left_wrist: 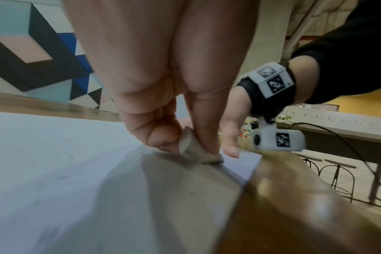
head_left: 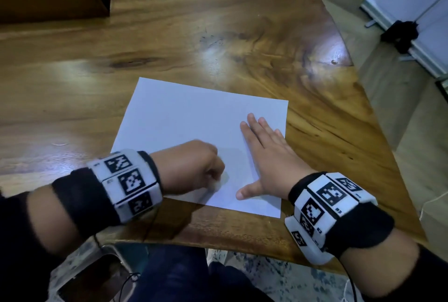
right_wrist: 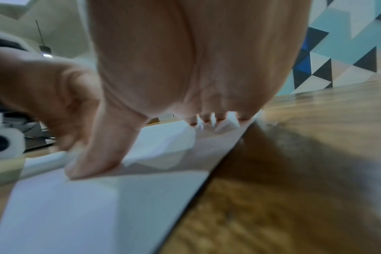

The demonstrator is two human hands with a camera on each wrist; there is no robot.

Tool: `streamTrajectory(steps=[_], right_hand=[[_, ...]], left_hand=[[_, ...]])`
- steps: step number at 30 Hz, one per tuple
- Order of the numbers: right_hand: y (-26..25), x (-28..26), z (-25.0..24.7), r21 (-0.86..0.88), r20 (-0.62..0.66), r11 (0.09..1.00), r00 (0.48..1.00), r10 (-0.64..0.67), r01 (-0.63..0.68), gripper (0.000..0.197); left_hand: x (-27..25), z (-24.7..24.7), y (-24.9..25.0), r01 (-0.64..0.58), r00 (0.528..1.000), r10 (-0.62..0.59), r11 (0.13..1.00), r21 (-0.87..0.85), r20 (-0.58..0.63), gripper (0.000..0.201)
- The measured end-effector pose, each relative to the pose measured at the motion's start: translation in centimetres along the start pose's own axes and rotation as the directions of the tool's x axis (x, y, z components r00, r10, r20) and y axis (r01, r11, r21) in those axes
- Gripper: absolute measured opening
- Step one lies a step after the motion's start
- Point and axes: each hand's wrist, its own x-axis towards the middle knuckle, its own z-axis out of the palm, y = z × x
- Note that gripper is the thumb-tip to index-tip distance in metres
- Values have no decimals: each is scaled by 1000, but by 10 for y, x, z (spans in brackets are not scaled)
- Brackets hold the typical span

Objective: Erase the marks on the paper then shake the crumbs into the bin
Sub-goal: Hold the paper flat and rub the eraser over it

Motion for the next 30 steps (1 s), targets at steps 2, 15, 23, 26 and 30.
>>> streamTrajectory(steps=[2, 15, 23, 26, 30], right_hand=[[1, 0, 1, 20, -14, 1000, 1000, 2, -2, 139], [0, 2, 2, 44, -52, 999, 998, 18, -15, 144], [1, 2, 2, 30, -47, 999, 999, 14, -12, 143], [0, 2, 2, 22, -46, 1000, 999, 12, -11, 143], [0, 1, 1, 31, -35, 999, 999, 16, -15, 143]], left_hand=[[24, -11, 3, 32, 992, -32, 999, 4, -120, 10], [48, -16, 12, -18, 990, 18, 1000, 5, -140, 11], [9, 9, 11, -112, 993, 114, 993, -29, 42, 17], [34, -6, 7, -53, 991, 53, 999, 2, -119, 11], [26, -2, 1, -63, 988, 61, 998, -5, -140, 10]])
